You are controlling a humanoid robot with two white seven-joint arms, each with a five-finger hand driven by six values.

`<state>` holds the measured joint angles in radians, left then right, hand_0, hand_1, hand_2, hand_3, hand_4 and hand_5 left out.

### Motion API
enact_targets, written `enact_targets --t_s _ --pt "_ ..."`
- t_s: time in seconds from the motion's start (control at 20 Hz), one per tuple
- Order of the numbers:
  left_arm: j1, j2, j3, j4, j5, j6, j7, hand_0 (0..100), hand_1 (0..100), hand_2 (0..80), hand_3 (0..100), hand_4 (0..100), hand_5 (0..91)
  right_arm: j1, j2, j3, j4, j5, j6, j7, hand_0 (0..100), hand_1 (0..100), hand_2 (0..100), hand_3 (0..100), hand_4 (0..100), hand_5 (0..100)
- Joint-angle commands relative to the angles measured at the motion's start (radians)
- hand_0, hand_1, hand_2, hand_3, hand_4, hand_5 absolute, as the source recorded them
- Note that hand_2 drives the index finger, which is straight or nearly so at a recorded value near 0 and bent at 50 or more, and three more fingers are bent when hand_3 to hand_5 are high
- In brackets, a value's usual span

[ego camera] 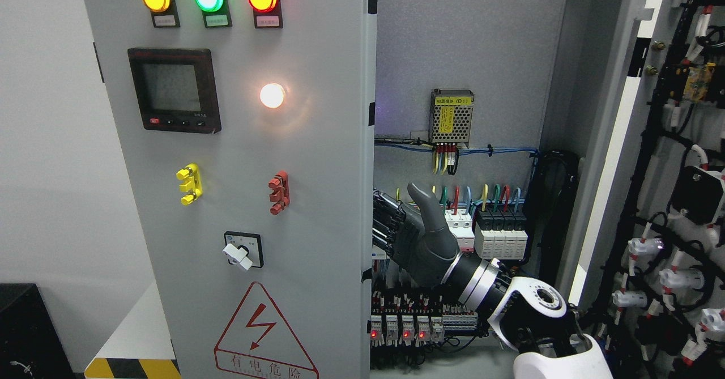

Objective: Open door with both hands
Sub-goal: 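Pull the indicator-light door open with the right hand, swinging it away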

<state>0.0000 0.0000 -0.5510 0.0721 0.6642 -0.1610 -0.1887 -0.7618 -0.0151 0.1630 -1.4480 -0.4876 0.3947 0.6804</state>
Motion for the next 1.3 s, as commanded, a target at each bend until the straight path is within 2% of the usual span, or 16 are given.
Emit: enact_targets --t_s 0.0,0.55,0.7,1.1,1.25 --pt "-0.014 -0.003 -0.001 0.000 0.000 0.000 0.000 0 0 0.0 0 0 0.0 0.003 -0.031 0.039 -0.028 -0.009 0.000 0.021 0 0 0 0 0 0" --pt "-0.014 -0.003 -0.001 0.000 0.000 0.000 0.000 0 0 0.0 0 0 0.0 0.006 -0.031 0.064 -0.028 -0.009 0.003 0.025 0 0 0 0 0 0" --pt "-0.014 -0.003 -0.001 0.000 0.000 0.000 0.000 0 0 0.0 0 0 0.0 0.004 -0.031 0.072 -0.028 -0.009 0.003 0.051 0 0 0 0 0 0" --pt "-0.014 -0.003 -0.001 0.000 0.000 0.000 0.000 0 0 0.0 0 0 0.0 0.016 -0.031 0.099 -0.046 -0.011 0.003 0.070 0 0 0 0 0 0" --pt "-0.014 -0.005 -0.001 0.000 0.000 0.000 0.000 0 0 0.0 0 0 0.0 0.025 -0.032 0.127 -0.071 -0.012 0.010 0.079 0 0 0 0 0 0"
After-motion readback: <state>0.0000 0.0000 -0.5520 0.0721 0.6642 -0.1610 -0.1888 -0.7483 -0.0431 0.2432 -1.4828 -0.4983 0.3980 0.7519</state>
